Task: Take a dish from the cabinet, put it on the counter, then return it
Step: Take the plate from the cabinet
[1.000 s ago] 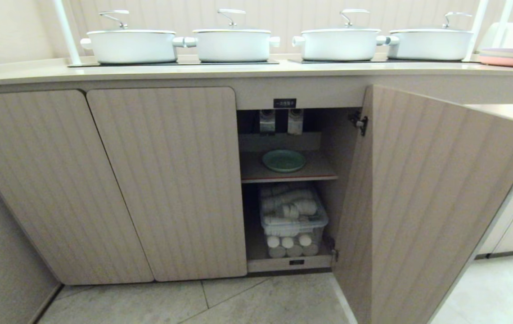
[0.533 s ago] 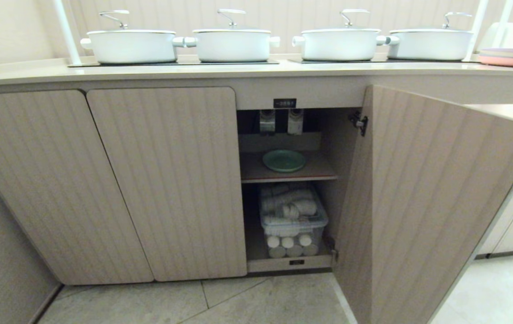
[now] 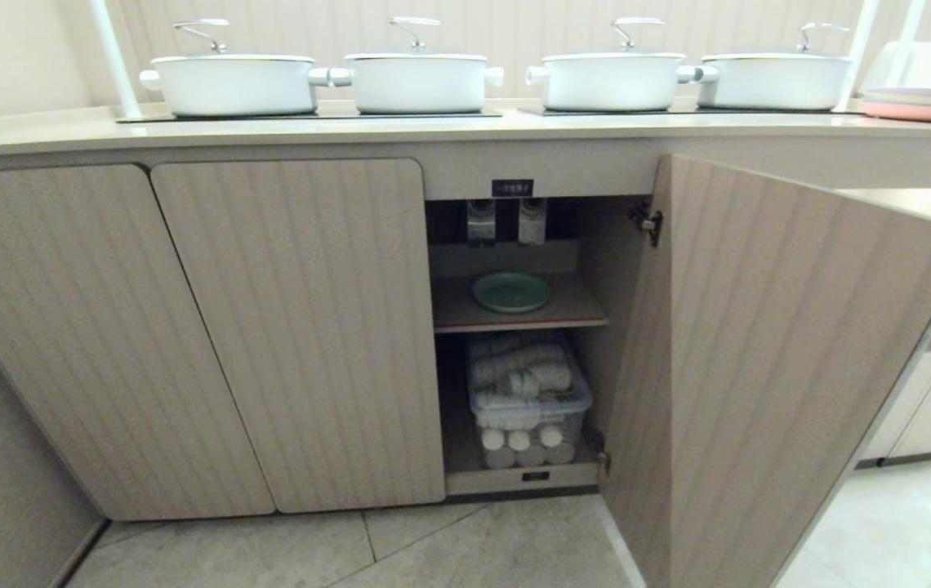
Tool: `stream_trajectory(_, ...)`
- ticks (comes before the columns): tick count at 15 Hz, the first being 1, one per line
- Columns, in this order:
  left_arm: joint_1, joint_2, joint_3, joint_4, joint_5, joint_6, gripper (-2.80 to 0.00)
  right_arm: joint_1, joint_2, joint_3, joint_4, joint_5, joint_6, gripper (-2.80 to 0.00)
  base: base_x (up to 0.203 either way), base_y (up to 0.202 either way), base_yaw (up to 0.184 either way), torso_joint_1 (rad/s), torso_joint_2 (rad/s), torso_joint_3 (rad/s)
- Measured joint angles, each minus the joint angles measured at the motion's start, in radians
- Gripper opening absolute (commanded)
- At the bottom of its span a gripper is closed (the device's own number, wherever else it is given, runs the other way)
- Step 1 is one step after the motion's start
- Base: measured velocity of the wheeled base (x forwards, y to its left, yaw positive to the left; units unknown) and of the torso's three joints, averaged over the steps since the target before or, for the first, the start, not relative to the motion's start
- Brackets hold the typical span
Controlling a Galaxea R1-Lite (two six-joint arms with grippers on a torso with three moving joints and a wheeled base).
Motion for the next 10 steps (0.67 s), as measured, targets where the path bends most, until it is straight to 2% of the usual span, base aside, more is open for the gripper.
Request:
stream_trajectory(2, 0.001, 0.000, 0.000, 0.000, 0.000, 0.000, -2.80, 0.001, 0.000, 0.000, 0.000, 0.000, 0.000, -2.80, 0.003, 0.114, 0.003, -0.002, 0.00, 0.002)
stream_trajectory(8, 0.000, 0.000, 0.000, 0.000, 0.000, -0.001, -2.80, 0.000, 0.000, 0.000, 0.000, 0.000, 0.000, -2.80, 0.000, 0.188, -0.001, 0.005, 0.00, 0.004)
stream_trajectory(10, 0.000, 0.000, 0.000, 0.000, 0.000, 0.000, -2.80, 0.000, 0.000, 0.000, 0.000, 0.001, 0.000, -2.80, 0.000, 0.044, -0.001, 0.001, 0.00, 0.001)
